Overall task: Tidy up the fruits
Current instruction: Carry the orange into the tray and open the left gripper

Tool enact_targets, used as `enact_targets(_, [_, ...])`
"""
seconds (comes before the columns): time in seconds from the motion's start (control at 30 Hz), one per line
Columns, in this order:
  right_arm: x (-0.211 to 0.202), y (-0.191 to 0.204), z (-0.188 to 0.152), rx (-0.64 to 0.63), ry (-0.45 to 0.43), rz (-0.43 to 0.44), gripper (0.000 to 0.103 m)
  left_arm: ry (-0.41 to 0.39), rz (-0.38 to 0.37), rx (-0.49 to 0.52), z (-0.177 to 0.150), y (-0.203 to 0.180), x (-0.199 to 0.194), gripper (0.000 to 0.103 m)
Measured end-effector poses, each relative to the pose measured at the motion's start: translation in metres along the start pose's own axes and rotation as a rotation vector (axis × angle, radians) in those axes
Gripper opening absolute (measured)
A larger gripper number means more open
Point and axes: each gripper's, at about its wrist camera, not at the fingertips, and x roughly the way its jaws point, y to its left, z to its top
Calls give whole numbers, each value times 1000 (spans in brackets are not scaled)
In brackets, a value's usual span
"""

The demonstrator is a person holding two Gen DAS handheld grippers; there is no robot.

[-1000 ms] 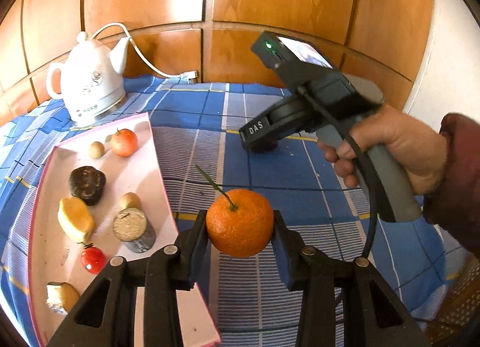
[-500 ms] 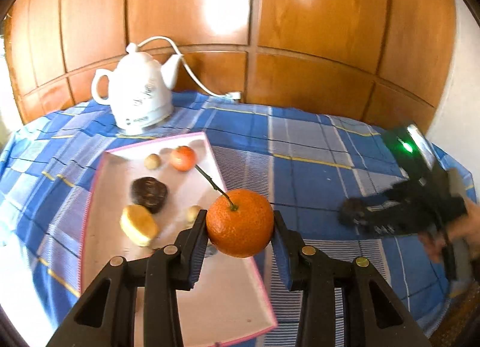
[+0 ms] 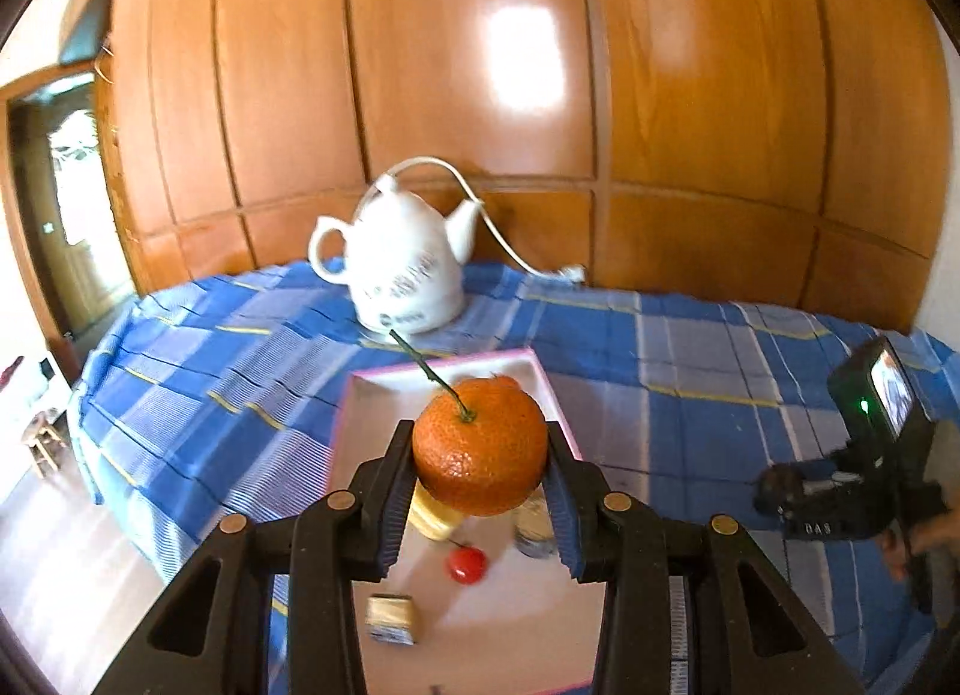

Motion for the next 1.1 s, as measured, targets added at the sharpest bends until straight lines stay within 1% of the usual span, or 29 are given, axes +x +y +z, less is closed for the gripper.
enact_targets(0.2, [1,3,0,3,-6,-6,47,-22,32,-14,3,12,-6,40])
enact_targets(0.6, [1,2,0,8,-7,0,47,-5,41,-26,0,15,4,40])
enact_targets(0.63, [1,2,0,7,-7,0,47,3,37,-27,-1,16,6,40])
enact_targets(0.7, [1,2,0,5,-7,-3,47,51,2,-65,-5,21,17,41])
enact_targets(0.73, [1,2,0,4,-7,-4,47,98,-29,-111,-10,29,28,41])
enact_targets(0.83, [1,2,-1,2,-6,-7,47,195,-65,-219,-24,49,50,40])
enact_targets(0.93, [1,3,-1,2,-3,-8,47,220,-47,-243,-33,61,62,40])
enact_targets(1.1, [1,3,0,0,-1,-10,47,235,-66,-249,-31,65,80,40])
